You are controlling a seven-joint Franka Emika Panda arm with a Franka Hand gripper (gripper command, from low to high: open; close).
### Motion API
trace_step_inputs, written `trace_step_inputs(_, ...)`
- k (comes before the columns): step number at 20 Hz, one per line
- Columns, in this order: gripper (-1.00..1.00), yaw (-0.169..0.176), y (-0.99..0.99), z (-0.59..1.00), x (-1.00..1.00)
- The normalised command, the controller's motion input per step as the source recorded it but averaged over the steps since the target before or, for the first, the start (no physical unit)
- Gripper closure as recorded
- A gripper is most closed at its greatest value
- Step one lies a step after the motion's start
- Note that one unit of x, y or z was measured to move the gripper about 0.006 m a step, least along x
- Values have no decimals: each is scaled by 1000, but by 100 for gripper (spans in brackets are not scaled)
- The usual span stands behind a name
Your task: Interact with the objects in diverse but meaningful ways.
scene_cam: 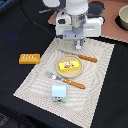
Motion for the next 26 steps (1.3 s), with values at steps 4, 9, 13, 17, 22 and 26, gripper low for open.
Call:
trace_step_inputs(4, -100, -76, 121, 521, 0)
trace_step_inputs(9, -100, -46, -60, 590, -39)
trace_step_inputs(13, -100, 31, -401, 350, 0)
trace_step_inputs(17, -100, 170, -430, 167, 9)
trace_step_inputs(22, -100, 215, -335, 110, 0)
trace_step_inputs(26, -100, 205, -282, 194, 0)
